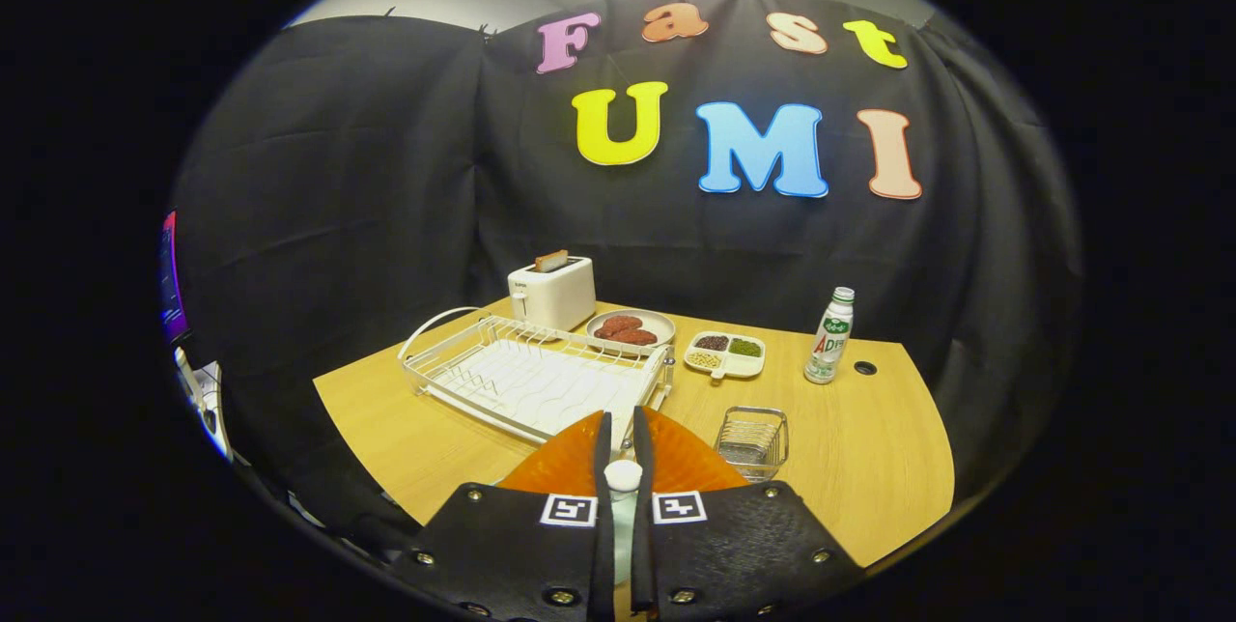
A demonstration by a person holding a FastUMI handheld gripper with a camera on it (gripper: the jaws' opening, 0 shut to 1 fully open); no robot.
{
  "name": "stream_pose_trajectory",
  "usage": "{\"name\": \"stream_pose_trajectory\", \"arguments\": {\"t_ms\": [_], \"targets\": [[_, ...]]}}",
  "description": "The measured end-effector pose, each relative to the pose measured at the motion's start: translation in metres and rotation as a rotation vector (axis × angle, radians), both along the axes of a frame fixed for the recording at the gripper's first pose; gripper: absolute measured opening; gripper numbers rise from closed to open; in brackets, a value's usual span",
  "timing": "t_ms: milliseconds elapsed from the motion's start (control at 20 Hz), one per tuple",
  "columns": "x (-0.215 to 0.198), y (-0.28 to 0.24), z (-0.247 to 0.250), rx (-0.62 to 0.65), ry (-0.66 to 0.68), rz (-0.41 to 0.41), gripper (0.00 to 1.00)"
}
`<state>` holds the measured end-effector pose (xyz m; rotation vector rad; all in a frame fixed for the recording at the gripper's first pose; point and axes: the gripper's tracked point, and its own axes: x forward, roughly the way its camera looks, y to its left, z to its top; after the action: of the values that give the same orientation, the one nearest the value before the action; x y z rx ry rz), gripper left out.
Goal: Take the plate from the dish rack, then take the spoon from the basket and place it into the plate.
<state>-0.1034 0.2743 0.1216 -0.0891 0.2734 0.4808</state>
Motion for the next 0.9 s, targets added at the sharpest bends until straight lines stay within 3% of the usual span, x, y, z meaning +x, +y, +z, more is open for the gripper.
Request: {"name": "stream_pose_trajectory", "arguments": {"t_ms": [900], "targets": [[0.013, 0.091, -0.062, -0.075, 0.131, 0.208, 0.09]]}}
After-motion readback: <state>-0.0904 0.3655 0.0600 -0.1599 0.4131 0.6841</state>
